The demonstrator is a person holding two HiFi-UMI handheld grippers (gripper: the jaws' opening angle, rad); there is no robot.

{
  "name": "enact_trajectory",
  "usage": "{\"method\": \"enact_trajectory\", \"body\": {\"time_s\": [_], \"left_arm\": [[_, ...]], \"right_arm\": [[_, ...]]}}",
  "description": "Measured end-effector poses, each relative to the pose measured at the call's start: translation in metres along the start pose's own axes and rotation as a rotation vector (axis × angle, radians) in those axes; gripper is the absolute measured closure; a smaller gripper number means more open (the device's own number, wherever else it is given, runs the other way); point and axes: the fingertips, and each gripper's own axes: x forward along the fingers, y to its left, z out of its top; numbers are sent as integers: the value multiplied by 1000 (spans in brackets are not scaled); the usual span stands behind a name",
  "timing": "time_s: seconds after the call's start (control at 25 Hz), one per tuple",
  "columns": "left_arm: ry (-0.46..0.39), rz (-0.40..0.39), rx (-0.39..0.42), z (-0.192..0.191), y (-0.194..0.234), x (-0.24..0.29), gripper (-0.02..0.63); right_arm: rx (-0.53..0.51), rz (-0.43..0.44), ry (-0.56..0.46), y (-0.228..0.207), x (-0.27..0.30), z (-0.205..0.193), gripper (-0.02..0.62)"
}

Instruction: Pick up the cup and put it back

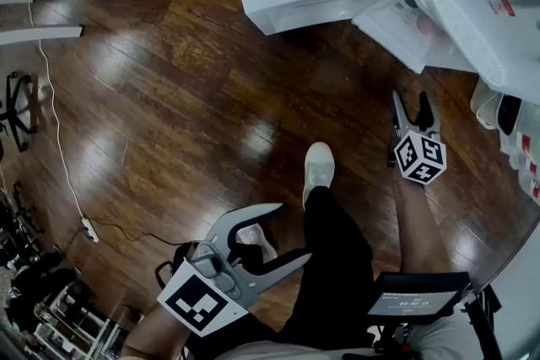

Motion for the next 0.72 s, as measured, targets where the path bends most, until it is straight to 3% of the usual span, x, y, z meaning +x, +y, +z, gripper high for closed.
{"method": "enact_trajectory", "body": {"time_s": [0.32,0.52,0.72], "left_arm": [[22,-47,49,72,-85,-38,344],[0,-89,105,128,-134,-58,344],[-17,-104,103,173,-188,-98,344]], "right_arm": [[38,94,7,72,-157,91,252],[64,135,-24,98,-246,162,252],[67,149,-48,120,-353,224,252]]}}
